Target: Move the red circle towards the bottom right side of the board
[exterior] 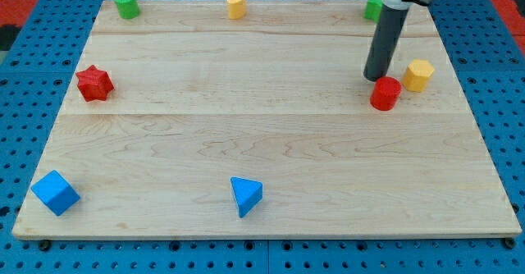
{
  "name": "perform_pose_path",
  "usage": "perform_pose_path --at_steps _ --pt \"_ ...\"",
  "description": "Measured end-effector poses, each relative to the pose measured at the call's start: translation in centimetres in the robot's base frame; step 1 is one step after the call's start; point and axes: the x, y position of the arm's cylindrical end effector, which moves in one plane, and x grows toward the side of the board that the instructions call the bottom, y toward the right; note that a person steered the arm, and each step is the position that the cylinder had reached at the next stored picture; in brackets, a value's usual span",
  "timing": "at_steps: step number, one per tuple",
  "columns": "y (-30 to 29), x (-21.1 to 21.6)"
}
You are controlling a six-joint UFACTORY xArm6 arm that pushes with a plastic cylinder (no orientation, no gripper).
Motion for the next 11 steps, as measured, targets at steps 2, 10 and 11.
perform_pose_path --at_steps 2,10,11 --pt "2.6 3.6" --pt "2.8 9.1" --pt "2.5 10.1"
